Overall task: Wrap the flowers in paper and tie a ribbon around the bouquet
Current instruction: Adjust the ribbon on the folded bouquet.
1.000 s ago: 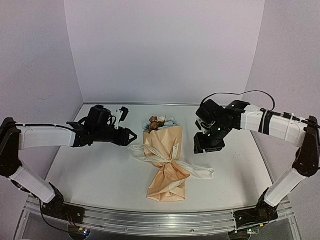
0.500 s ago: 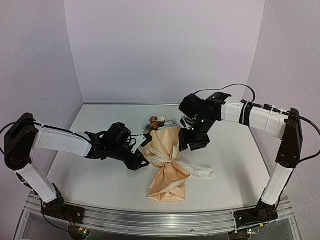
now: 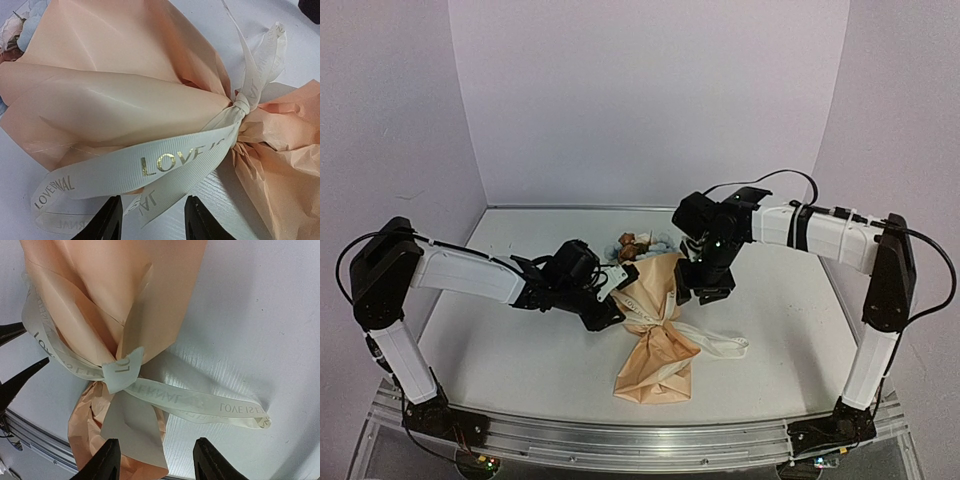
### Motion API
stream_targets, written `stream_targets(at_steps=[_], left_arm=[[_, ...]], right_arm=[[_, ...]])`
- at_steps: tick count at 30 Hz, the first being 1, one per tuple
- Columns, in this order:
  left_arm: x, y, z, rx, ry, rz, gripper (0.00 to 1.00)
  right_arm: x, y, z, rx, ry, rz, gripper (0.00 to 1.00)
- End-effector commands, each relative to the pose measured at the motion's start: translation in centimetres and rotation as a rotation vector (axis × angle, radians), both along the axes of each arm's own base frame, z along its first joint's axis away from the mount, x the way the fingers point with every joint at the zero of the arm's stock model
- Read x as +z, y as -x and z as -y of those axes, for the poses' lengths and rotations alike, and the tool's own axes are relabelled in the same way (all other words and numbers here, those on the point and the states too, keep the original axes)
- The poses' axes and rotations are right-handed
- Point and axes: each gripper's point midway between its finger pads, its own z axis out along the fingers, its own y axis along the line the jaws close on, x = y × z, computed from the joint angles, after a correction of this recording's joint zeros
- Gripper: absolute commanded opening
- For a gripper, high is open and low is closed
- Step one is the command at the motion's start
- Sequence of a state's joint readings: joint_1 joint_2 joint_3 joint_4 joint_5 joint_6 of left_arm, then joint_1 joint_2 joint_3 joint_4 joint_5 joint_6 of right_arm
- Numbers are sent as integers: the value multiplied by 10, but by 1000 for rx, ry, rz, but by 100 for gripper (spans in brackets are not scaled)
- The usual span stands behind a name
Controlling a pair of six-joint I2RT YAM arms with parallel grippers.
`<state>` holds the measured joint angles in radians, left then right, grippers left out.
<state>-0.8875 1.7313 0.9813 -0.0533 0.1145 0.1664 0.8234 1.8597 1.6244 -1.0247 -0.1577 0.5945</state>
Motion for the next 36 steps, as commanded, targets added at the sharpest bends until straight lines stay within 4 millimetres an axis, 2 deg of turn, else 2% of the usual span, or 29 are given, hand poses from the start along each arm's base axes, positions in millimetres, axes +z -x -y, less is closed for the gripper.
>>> stream_targets(at_steps=[1, 4, 9, 17, 20, 27, 32, 36], left_arm=[[18, 1, 9, -42, 38, 16, 45], [12, 2, 6, -37, 18, 8, 45], [3, -5, 5, -15, -13, 15, 36], [6, -13, 7, 12, -5, 42, 7], [9, -14, 7, 19, 6, 47, 3], [15, -13, 7, 31, 32, 49, 0], [20, -13, 6, 50, 54, 50, 0], [18, -12, 2, 73, 57, 36, 0]], right_arm=[[4, -8, -4, -16, 7, 25, 51], [3, -10, -6, -18, 6, 24, 51], [0, -14, -9, -27, 5, 30, 51], [-10, -23, -21, -55, -34, 44, 50], [-12, -27, -27, -57, -55, 55, 51], [-18, -35, -37, -65, -81, 69, 55], [-28, -38, -33, -83, -52, 70, 54], [-36, -37, -28, -97, -27, 64, 44]])
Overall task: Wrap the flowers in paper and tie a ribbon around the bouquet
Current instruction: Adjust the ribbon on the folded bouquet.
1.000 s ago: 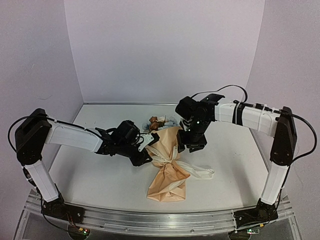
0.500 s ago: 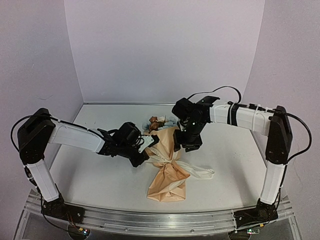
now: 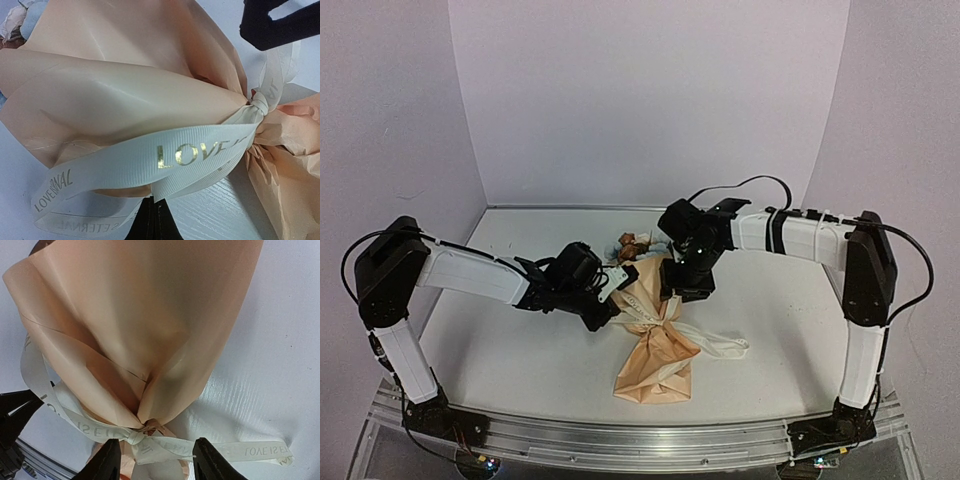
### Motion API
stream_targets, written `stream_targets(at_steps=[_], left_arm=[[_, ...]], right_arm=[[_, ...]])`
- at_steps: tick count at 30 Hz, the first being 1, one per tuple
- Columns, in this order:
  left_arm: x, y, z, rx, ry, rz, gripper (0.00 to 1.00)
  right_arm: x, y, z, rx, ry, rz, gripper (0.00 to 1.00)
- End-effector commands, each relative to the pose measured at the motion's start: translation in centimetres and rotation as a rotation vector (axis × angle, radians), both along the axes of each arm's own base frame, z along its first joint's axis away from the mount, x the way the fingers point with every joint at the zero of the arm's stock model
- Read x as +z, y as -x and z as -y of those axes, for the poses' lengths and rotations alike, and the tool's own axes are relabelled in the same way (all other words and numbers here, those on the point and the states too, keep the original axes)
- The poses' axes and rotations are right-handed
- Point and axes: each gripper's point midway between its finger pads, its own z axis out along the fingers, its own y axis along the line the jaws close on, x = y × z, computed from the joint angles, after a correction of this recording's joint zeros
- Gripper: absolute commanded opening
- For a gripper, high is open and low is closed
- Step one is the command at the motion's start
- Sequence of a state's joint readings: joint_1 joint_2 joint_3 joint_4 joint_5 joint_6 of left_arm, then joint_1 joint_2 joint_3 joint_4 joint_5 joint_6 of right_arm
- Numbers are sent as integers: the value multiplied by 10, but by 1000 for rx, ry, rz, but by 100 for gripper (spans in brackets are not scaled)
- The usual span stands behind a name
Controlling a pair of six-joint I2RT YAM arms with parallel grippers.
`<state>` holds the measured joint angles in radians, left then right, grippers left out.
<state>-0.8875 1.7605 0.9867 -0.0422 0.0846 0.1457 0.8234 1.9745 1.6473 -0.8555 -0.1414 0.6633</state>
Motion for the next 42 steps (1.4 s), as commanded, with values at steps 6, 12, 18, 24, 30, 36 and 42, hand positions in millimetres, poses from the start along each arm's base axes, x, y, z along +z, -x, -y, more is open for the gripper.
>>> stream_targets(at_steps=[6, 12, 18, 24, 30, 36, 42], left_arm=[[32, -6, -2, 94, 114, 36, 0], [33, -15, -28, 309, 127, 1, 0], [23, -7, -59, 498, 154, -89, 0], [12, -3, -89, 622, 164, -153, 0], [-8, -1, -123, 752, 141, -222, 0], [-19, -1, -135, 793, 118, -250, 0], [-29, -2, -146, 830, 80, -269, 0]], right_arm=[[-13, 0, 10, -44, 43, 8, 2], [-16, 4, 27, -54, 82, 23, 0], [-22, 5, 42, -86, 99, 15, 0], [-28, 4, 58, -119, 119, 17, 0], [-32, 0, 80, -181, 118, 22, 0], [-34, -5, 102, -241, 113, 44, 0], [-35, -10, 125, -298, 135, 80, 0]])
